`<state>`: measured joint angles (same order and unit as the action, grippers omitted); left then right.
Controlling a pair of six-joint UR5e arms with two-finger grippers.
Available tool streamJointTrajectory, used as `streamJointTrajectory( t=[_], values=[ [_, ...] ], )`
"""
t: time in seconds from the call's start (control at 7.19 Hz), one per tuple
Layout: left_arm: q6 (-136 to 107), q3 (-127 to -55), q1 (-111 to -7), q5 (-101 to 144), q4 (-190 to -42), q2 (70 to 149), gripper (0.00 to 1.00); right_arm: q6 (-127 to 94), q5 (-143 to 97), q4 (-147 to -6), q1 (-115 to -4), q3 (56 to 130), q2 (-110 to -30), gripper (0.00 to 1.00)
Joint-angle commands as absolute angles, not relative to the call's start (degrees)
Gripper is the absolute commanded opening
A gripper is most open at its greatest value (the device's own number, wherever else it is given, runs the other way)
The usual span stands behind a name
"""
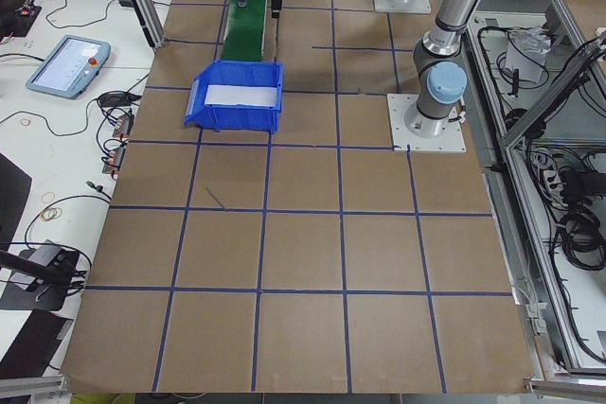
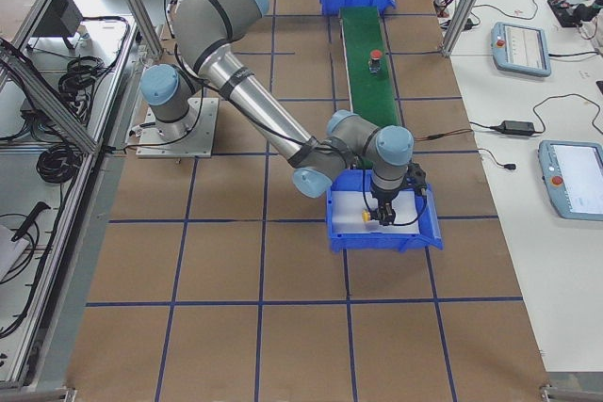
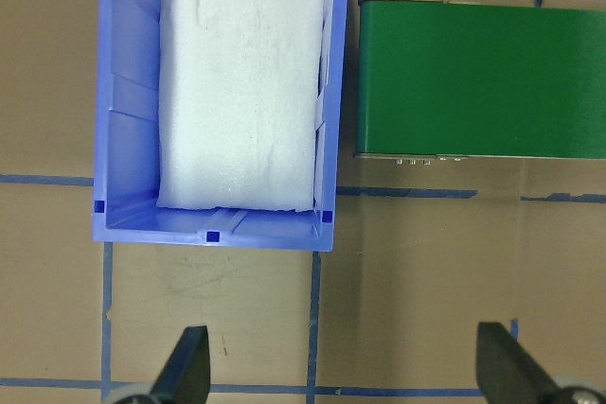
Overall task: Transport two buttons from left to right
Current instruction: 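Place the yellow button into the blue bin beside the belt end, then raise the right gripper and move it over the belt end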
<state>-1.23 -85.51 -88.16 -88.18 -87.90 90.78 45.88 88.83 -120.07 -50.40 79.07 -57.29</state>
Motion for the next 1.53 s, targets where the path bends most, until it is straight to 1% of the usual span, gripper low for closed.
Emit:
streamJointTrajectory(
  t=[0.0,0.14,0.7,1.39],
  values=[
    [-1.2,-85.5,-88.2,-88.2,-87.9,90.8,1.00,45.4,88.4,-115.1,-51.5,78.6,-64.1,1.00],
    [-1.2,-85.5,-88.2,-88.2,-87.9,90.8,1.00,43.4,88.3,-112.9,-54.8,78.7,-65.9,1.00],
    [-1.2,-85.5,-88.2,-88.2,-87.9,90.9,1.00,36.5,89.0,-112.9,-68.2,78.4,-64.4,1.00],
    [-1.2,-85.5,-88.2,-88.1,-87.9,90.9,1.00,32.6,87.8,-113.2,-72.0,79.2,-62.8,0.99]
  ],
)
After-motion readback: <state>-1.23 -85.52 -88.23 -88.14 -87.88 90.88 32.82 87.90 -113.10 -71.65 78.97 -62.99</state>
